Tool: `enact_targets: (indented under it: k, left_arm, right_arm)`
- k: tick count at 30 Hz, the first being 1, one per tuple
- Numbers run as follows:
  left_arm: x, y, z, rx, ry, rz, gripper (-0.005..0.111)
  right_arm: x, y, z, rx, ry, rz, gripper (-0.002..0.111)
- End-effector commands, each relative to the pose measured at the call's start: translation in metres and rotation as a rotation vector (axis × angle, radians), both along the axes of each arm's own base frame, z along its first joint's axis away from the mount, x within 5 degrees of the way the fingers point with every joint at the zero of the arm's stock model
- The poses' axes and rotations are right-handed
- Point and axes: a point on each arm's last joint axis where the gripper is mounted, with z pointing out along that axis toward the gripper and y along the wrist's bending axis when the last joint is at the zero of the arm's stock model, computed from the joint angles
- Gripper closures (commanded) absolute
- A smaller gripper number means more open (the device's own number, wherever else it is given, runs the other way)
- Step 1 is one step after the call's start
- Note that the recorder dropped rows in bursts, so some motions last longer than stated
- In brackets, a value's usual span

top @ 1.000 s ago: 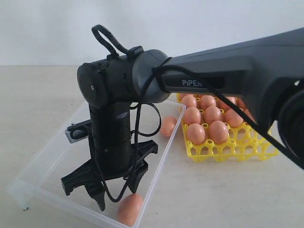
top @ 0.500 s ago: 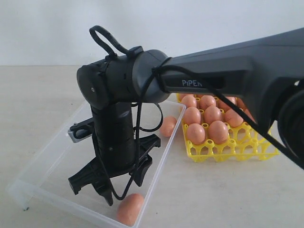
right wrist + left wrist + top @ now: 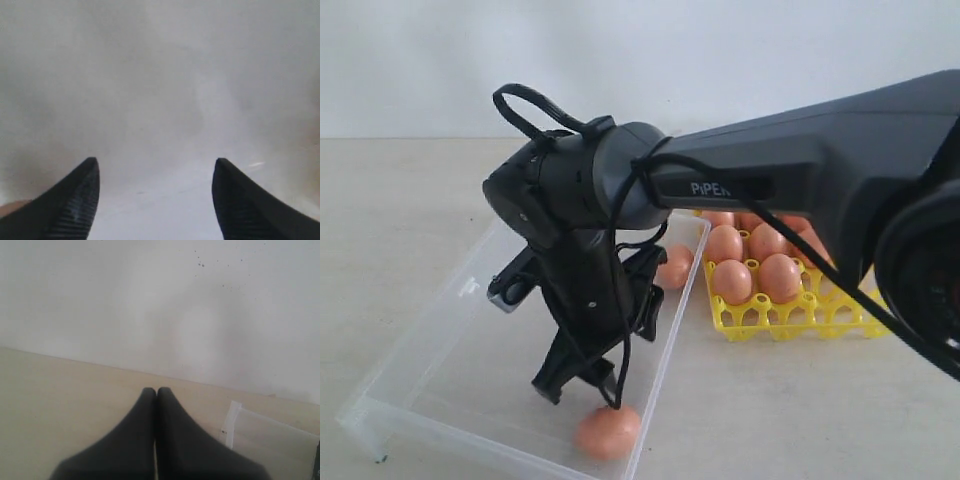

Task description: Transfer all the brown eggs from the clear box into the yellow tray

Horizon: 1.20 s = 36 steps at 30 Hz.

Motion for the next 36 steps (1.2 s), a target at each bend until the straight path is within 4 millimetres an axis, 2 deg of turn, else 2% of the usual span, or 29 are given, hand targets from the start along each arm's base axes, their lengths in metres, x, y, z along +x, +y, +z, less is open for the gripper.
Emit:
enact_targets:
  k: [1, 7, 12, 19, 24, 30, 36]
  left_arm:
    - [0.000, 0.000, 0.002, -0.010, -0.017, 0.002, 0.111]
    - [0.000, 0.000, 0.002, -0.010, -0.017, 0.002, 0.111]
    - [0.000, 0.000, 0.002, -0.010, -0.017, 0.002, 0.111]
    - [0.000, 0.000, 0.002, -0.010, -0.017, 0.002, 0.111]
    - [0.000, 0.000, 0.002, -0.010, -0.017, 0.002, 0.111]
    - [0.000, 0.000, 0.002, -0.010, -0.017, 0.002, 0.111]
    - [0.000, 0.000, 0.002, -0.010, -0.015, 0.001, 0.111]
  right_arm:
    - [0.018, -0.012, 0.023, -0.078, -0.190, 0.076, 0.046]
    - [0.040, -0.033, 0.022, -0.063, -0.283, -0.255, 0.046]
    - [0.053, -0.037, 0.017, 0.006, -0.286, -0.274, 0.046]
    - [0.062, -0.029, 0.017, 0.124, -0.347, -0.275, 0.046]
    - [0.069, -0.032, 0.008, 0.103, -0.422, -0.377, 0.046]
    - [0.075, -0.044, -0.009, 0.062, -0.405, -0.513, 0.046]
    - [0.075, -0.036, -0.015, 0.146, -0.351, -0.520, 0.046]
